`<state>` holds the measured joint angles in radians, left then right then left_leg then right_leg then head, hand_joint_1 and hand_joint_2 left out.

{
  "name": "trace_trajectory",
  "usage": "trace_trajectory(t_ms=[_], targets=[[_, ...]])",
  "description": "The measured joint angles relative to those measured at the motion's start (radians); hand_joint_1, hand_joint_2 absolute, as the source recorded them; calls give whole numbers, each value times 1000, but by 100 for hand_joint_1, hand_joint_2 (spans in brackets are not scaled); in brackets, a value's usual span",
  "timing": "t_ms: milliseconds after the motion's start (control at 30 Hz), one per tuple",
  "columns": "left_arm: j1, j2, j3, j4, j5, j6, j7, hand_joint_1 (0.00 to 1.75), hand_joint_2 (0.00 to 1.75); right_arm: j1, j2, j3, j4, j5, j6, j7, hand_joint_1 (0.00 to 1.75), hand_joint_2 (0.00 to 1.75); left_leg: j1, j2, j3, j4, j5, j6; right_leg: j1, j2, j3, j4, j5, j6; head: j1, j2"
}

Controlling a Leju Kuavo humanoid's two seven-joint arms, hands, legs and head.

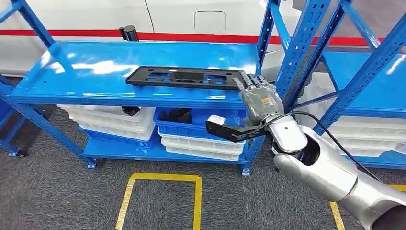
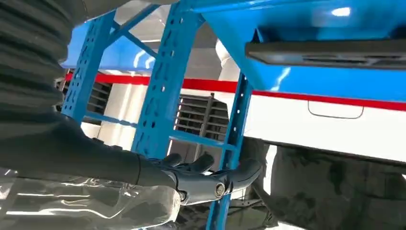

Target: Take the parts from the cabinet and place them on the table.

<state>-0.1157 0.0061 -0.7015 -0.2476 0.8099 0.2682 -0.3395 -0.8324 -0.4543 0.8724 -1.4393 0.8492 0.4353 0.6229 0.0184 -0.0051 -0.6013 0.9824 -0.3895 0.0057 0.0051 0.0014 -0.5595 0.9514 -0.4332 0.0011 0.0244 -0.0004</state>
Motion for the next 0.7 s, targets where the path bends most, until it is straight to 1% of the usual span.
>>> trace_trajectory(t_ms=[33,67,133,167,200,233,267,300,333,367,400,433,467,500,533,567,633,667,700], targets=[[-1,0,0,0,0,0,2,0,0,0,0,0,0,0,0,0,0,175,-8,0,17,-28,-9,3,10,2,-1,6,-6,6,-1,0],[-1,0,0,0,0,0,4,0,0,0,0,0,0,-2,0,0,0,175,-6,-1,15,-27,-9,6,8,2,-1,3,-6,7,2,0],[0,0,0,0,0,0,4,0,0,1,2,0,0,-2,0,-1,0,175,-9,-2,14,-27,-12,14,6,2,2,0,-8,13,3,0],[-1,0,0,0,0,0,4,0,0,1,5,0,0,-2,0,-1,0,175,-4,-2,19,-31,-9,20,6,2,3,1,-13,20,2,0],[-1,0,0,0,-1,0,4,0,0,2,6,0,-1,-2,0,-2,0,175,1,-3,26,-34,-10,23,0,1,3,11,-20,25,3,0],[-3,1,0,0,-3,0,4,0,0,1,8,0,0,-2,0,-2,0,175,1,-3,31,-34,-14,30,2,2,-14,58,-46,30,3,0],[-3,1,0,0,-2,1,4,0,0,1,8,0,0,-1,0,-3,0,175,2,-3,36,-34,-17,34,-2,2,-53,138,-81,35,5,0],[-2,2,0,0,-3,1,4,0,0,4,8,2,0,-2,0,-3,0,175,2,-3,39,-34,-20,37,-7,1,-104,234,-116,39,5,0],[-2,2,0,0,-3,1,4,0,0,8,9,4,0,-2,0,-5,0,175,2,-3,42,-34,-24,37,-10,1,-151,310,-134,42,5,0],[-1,2,0,0,-4,1,4,0,0,13,11,6,0,-3,0,-6,0,175,2,-3,47,-34,-27,36,-11,1,-177,339,-126,44,5,0],[-1,2,0,0,-5,1,5,0,0,14,14,9,0,-3,0,-8,0,175,2,-4,52,-34,-31,36,-12,1,-176,318,-102,43,5,0],[-1,2,-1,0,-6,1,5,0,0,13,16,11,0,-5,-1,-10,0,175,2,-6,60,-34,-37,34,-13,1,-148,245,-52,41,5,0],[-2,1,-2,0,-6,0,5,0,0,13,19,11,0,-12,-4,-15,0,175,2,-7,67,-34,-41,32,-13,1,-111,159,-3,38,5,0],[-2,1,-3,0,-6,0,5,0,0,12,21,11,0,-21,-8,-18,0,175,2,-9,75,-35,-48,27,-12,1,-63,52,48,33,5,0],[-4,1,-5,0,-6,0,5,0,0,11,24,11,0,-27,-15,-24,0,175,-3,-11,76,-34,-53,21,-7,3,-44,20,38,30,5,0],[-5,2,-6,0,-7,-1,5,0,0,10,28,13,0,-37,-19,-29,0,175,-3,-12,74,-33,-56,16,-3,3,-45,13,33,28,5,0],[-4,2,-7,0,-8,-1,5,0,0,11,35,19,0,-51,-24,-39,0,175,1,-12,78,-41,-60,6,3,3,-45,14,26,17,5,0],[-5,2,-8,0,-9,-2,5,0,0,10,39,22,-1,-55,-26,-42,0,175,-2,-11,83,-44,-63,-3,-1,3,-39,5,28,10,4,0],[-4,2,-8,0,-10,-2,5,0,0,10,45,22,-4,-56,-28,-45,0,175,2,-11,81,-42,-70,-6,-7,2,-30,-4,30,6,5,0]])
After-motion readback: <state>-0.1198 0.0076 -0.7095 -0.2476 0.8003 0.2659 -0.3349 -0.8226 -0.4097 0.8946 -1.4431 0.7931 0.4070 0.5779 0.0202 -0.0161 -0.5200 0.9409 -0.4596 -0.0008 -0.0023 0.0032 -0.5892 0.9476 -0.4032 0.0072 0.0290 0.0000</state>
